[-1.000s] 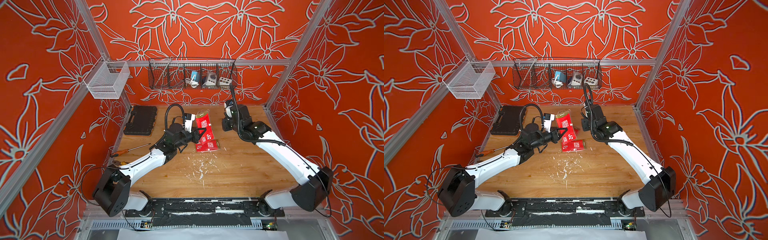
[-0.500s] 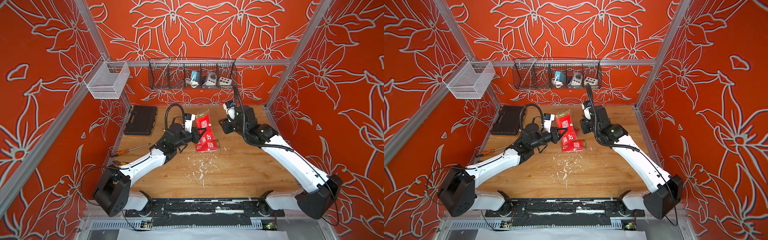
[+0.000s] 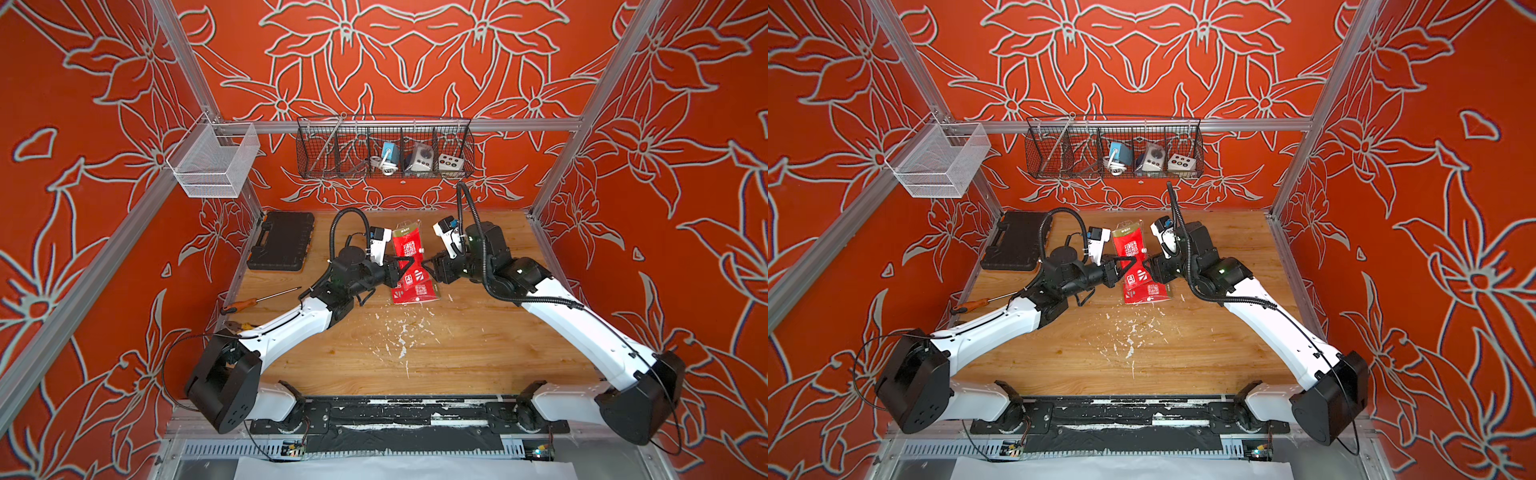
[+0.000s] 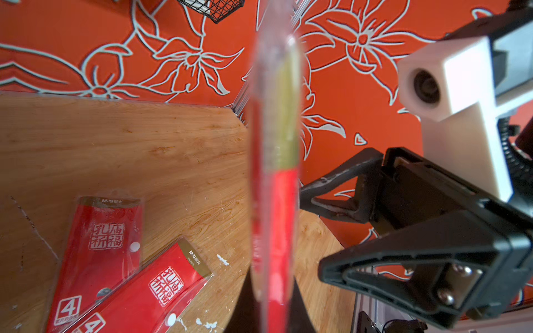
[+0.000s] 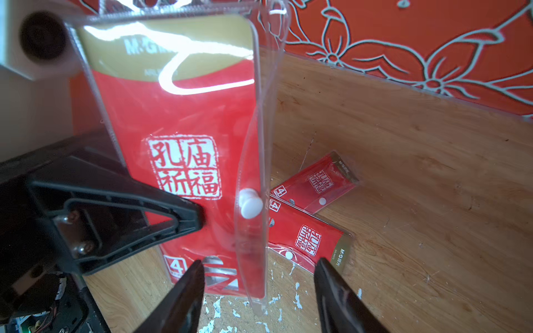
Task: Open the ruler set and take out the ruler
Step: Open the ruler set bag.
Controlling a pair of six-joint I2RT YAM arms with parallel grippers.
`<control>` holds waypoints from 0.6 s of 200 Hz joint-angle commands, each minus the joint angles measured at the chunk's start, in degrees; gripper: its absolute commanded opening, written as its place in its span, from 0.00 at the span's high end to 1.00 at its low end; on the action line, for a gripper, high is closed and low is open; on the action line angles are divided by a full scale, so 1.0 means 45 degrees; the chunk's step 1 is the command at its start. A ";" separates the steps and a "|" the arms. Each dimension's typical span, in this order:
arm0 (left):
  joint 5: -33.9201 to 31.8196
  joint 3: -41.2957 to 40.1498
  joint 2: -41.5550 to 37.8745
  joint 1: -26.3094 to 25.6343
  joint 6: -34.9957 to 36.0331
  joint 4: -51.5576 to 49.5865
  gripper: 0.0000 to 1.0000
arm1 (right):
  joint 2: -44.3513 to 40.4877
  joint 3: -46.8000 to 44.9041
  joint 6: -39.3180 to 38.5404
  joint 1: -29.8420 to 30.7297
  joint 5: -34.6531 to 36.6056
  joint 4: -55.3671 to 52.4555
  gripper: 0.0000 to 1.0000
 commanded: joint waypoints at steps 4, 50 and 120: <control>0.0401 0.0172 0.0017 0.0070 -0.0172 0.0650 1.00 | 0.0416 0.0202 0.0055 0.0171 0.0472 0.0217 0.37; 0.0625 0.0177 -0.0115 0.0073 -0.0141 0.0653 1.00 | 0.0624 0.0510 0.0004 0.0259 0.2971 -0.0028 0.41; 0.1111 0.0094 -0.0101 0.0072 -0.0171 0.0860 1.00 | 0.0483 0.1003 -0.0717 0.0244 0.1881 0.0325 0.58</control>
